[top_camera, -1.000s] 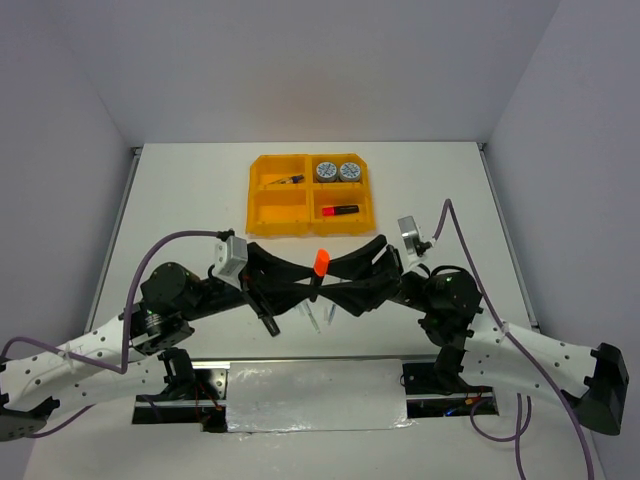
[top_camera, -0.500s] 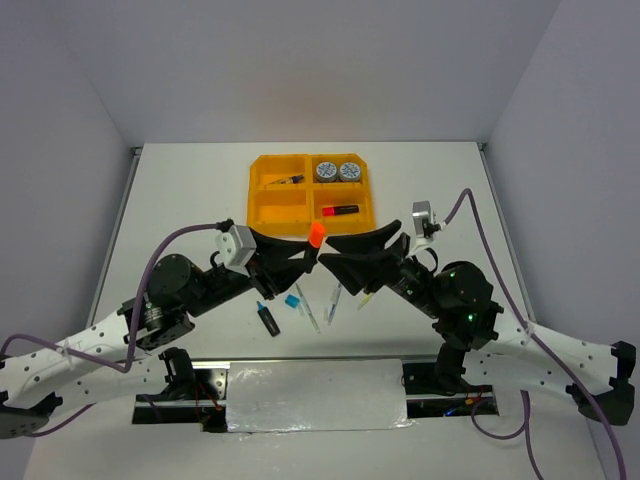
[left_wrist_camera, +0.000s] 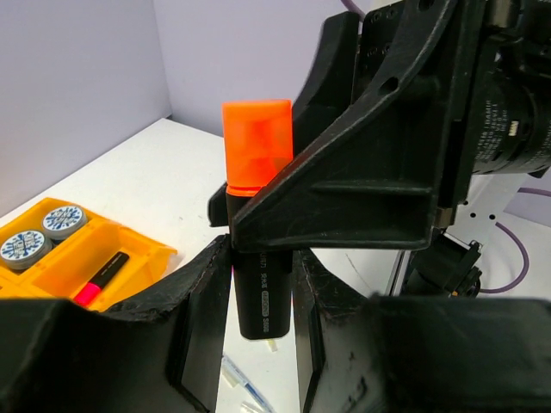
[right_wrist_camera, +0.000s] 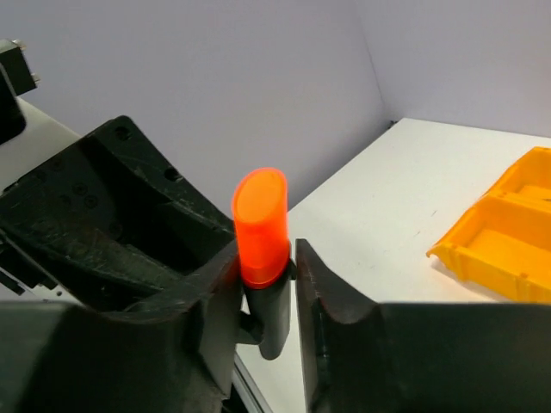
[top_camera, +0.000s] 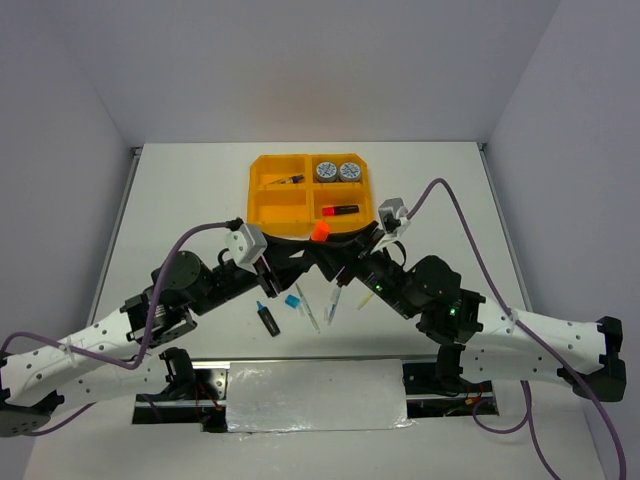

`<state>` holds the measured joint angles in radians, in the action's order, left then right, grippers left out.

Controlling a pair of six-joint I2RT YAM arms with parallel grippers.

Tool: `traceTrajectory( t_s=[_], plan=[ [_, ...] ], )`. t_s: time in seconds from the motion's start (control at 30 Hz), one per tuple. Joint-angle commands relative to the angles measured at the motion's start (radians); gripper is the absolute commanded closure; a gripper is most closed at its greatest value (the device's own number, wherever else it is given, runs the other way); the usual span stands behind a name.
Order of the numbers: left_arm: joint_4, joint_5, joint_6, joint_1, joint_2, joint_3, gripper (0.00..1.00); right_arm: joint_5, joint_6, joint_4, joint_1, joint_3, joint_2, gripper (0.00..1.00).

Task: Sort the stationery into containers
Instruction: Close the pen cap on the pen.

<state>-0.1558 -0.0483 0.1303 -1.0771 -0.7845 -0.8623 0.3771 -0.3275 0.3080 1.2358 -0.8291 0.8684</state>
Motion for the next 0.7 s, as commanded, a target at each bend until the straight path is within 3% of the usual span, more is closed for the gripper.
traceTrajectory(
  t_s=[0.0,0.17,0.3,0.4,0.43,0.53,0.57,0.67],
  plan=[
    [-0.056,0.004,-0.009,-0.003,0.007,-0.035,1.00,0.063,0.038,0.005,0.013,-0.033,0.004,0.66],
    [-0.053,-0.004,-0.001,-0.003,0.007,-0.035,1.00,0.048,0.048,0.014,0.013,-0.033,0.007,0.92],
    [-0.045,-0.025,0.006,-0.003,0.008,-0.043,0.97,-0.003,0.056,0.043,0.014,-0.018,0.001,1.00],
    [-0.021,-0.019,0.011,-0.003,0.005,-0.060,0.65,-0.073,0.103,0.069,0.011,-0.005,-0.009,1.00],
    [-0.010,-0.019,0.012,-0.003,0.004,-0.063,0.40,-0.089,0.120,0.065,0.011,-0.007,-0.022,1.00],
    [0.102,0.039,0.003,-0.003,0.002,-0.112,0.09,-0.165,0.212,0.033,0.008,-0.010,-0.070,1.00],
    [0.161,0.041,0.017,-0.003,0.010,-0.141,0.02,-0.220,0.260,-0.005,-0.002,-0.018,-0.087,1.00],
    [0.232,0.080,0.035,-0.003,0.045,-0.158,0.01,-0.323,0.312,-0.099,-0.028,-0.036,-0.164,1.00]
  ],
)
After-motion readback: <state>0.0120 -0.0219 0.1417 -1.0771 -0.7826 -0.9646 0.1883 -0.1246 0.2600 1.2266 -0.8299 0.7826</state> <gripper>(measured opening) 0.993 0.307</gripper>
